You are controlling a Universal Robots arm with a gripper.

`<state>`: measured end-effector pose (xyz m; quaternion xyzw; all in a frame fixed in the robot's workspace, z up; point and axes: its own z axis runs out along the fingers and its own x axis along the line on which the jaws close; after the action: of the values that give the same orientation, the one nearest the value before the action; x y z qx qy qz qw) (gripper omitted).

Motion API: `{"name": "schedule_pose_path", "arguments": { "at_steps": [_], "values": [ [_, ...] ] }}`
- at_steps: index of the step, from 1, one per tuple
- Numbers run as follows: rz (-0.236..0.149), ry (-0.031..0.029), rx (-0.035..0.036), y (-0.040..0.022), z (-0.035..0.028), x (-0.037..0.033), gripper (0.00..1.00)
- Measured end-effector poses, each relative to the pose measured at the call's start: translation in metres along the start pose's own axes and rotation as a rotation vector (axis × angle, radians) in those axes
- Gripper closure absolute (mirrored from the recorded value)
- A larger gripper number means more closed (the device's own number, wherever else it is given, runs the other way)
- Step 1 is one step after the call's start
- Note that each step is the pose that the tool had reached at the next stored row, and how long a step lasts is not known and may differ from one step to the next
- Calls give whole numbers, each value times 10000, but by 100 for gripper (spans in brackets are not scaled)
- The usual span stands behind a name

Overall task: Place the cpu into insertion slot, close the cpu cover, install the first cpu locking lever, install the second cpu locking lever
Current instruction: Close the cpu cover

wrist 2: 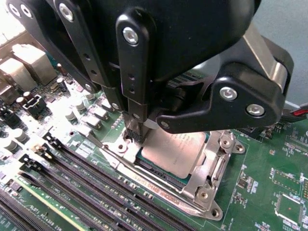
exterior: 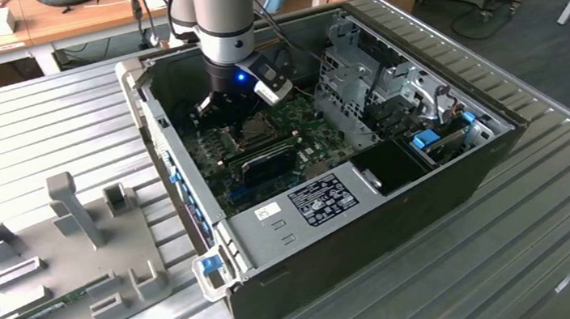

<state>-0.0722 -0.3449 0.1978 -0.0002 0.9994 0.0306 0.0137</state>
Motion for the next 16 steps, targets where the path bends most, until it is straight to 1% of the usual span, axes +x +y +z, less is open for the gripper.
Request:
{"name": "schedule_pose_path", "arguments": {
  "at_steps": [10,16],
  "values": [
    [0,-3,-6,1,3,-1,90],
    [-1,-15,-13,0,6,1,90]
  ]
}}
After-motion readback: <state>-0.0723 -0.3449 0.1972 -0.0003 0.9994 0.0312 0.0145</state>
